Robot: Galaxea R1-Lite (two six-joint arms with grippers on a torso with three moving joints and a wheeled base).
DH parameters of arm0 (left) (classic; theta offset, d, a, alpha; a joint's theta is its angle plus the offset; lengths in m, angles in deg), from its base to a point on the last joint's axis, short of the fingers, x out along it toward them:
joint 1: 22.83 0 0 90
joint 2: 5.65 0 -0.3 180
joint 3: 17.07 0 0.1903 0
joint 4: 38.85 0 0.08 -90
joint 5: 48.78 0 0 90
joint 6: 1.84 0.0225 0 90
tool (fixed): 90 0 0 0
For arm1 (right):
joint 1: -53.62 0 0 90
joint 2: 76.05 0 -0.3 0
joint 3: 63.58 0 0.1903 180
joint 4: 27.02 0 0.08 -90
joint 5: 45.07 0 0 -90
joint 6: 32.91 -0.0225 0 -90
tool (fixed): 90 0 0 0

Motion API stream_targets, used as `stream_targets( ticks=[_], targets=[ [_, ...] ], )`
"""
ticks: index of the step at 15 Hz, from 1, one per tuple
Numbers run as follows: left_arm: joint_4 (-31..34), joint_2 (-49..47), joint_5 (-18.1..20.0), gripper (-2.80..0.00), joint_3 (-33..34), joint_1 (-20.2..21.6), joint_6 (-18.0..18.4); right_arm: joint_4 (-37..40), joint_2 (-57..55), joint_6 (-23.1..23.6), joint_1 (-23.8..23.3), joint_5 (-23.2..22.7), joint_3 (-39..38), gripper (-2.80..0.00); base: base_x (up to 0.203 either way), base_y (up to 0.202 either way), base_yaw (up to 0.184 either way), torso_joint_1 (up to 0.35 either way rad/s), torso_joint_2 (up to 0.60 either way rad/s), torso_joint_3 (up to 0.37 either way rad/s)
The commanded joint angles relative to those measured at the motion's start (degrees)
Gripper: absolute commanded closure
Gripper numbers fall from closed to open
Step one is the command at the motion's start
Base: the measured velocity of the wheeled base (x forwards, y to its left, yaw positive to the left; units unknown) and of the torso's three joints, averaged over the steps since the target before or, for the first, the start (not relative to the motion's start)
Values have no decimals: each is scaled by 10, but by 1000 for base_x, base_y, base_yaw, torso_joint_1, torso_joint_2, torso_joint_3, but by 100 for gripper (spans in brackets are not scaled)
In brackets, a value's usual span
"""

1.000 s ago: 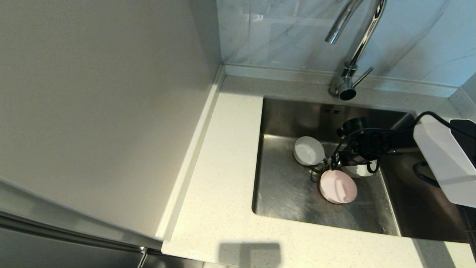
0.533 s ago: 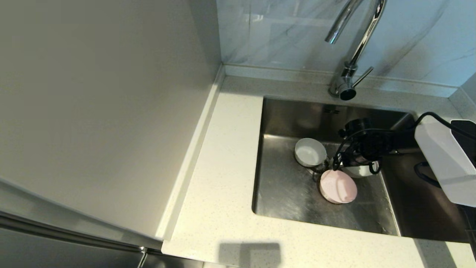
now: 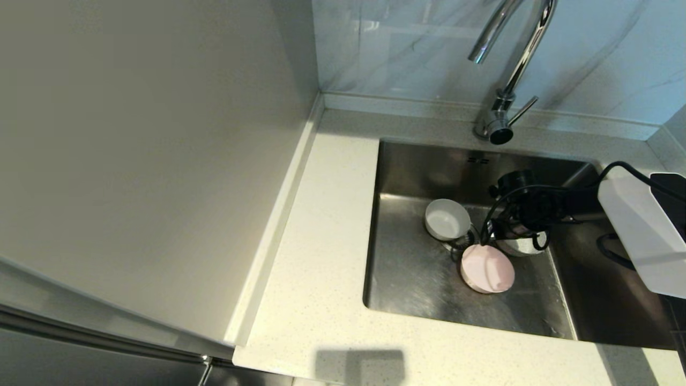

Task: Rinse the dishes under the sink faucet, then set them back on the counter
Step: Put a bowl back to the table from the sink

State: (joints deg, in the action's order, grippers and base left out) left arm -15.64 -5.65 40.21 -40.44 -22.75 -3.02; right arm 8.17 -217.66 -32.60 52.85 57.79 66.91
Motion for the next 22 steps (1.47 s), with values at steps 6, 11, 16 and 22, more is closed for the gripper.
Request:
stream_targets(
  ticks=[6, 11, 16, 22],
  targets=[
    [0, 2, 0, 0, 0, 0, 0, 2, 68, -3, -22, 10, -51, 0, 0, 0, 0, 0, 0, 0],
    [0, 2, 0, 0, 0, 0, 0, 5, 262, -9, -26, -58, -214, 0, 0, 0, 0, 0, 0, 0],
    [0, 2, 0, 0, 0, 0, 0, 74, 399, -279, 65, -254, -267, 0, 0, 0, 0, 0, 0, 0],
    [0, 2, 0, 0, 0, 0, 0, 283, 395, -671, 153, -481, -7, 0, 0, 0, 0, 0, 0, 0]
  ],
)
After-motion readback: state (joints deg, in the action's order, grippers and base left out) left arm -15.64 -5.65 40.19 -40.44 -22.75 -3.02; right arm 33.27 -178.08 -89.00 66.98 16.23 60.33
